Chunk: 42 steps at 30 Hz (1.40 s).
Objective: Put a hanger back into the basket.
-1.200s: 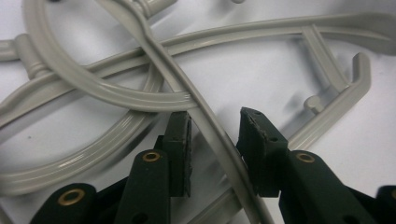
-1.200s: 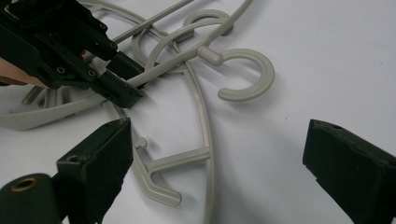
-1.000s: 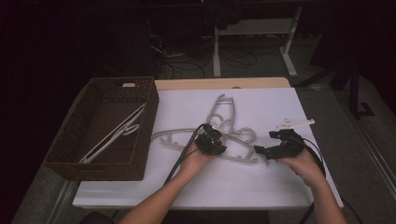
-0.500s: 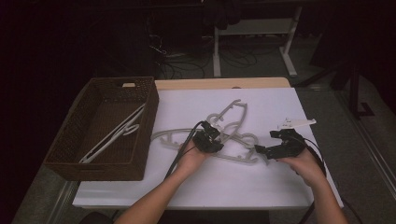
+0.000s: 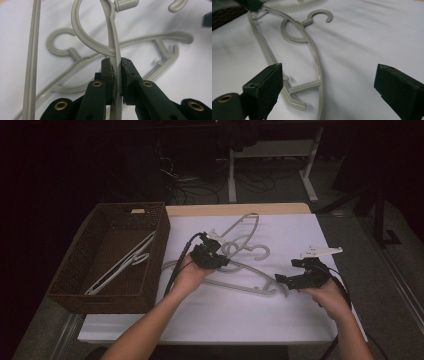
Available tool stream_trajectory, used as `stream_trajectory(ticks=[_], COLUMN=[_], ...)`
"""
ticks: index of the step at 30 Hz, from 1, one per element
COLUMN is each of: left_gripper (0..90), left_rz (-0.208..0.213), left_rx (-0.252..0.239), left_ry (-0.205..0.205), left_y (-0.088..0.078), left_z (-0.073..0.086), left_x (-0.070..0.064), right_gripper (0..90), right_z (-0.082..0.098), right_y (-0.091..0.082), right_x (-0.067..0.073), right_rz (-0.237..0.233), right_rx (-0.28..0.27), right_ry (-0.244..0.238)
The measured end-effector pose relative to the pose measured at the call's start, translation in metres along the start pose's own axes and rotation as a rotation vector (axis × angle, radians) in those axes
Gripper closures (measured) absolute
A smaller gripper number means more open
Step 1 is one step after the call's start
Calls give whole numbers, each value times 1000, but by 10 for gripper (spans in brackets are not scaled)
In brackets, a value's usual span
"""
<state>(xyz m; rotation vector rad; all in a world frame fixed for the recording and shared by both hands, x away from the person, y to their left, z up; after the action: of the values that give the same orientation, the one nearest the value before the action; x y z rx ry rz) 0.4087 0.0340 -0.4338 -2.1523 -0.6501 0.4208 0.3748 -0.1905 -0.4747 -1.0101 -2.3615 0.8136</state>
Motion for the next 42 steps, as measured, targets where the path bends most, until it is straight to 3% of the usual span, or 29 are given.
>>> stream_trajectory(ticks=[3,6,7,9,10,13,14,17,19,24,26,27,30,34,42], left_gripper=[822,822,822,822,822,822,822,822,821,822,822,822,822,822,821], left_rz=[13,25,23,23,32,44,39,26,24,9,6,1,-3,-9,2], left_rx=[-19,-33,-39,-44,-55,-67,-73,-82,-91,-100,-108,-115,-119,-125,-108], left_ry=[1,-4,2,-2,-6,-13,-19,-29,-52,-67,-78,-93,-101,-131,-178], left_y=[-32,-48,-64,-70,-88,-101,-115,-128,-146,-166,-176,-187,-195,-209,-213], left_z=[-7,-10,-12,-12,-12,-11,-7,-1,13,33,44,56,66,93,143], left_x=[11,17,24,26,33,40,49,60,76,93,101,110,116,130,151], right_gripper=[83,83,83,84,83,83,84,83,83,84,84,83,83,83,83], right_z=[1,1,0,0,0,0,0,1,1,1,1,1,1,1,2], right_y=[1,1,1,1,1,2,2,2,3,4,4,4,5,5,8], right_x=[0,0,0,0,-1,0,0,0,0,0,0,-1,-1,-1,0], right_rz=[0,0,0,1,1,2,2,2,3,4,6,6,7,12,12], right_rx=[4,4,4,3,3,3,4,6,9,11,14,14,17,18,27], right_ry=[-1,-1,0,2,1,1,2,2,2,1,3,4,4,2,4])
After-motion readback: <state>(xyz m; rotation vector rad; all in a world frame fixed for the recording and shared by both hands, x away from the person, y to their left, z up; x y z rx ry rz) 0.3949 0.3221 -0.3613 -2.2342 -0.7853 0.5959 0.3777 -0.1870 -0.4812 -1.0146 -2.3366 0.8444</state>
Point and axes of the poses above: each handheld gripper's, and its own axes: y roughly forward along the jaws, z roughly out of its underside, x roughly to its left, the point moved 9 cm from there along y, roughly forward along the jaws, and after that the axes turned 6 degrees about x, right-handed, at the moved point
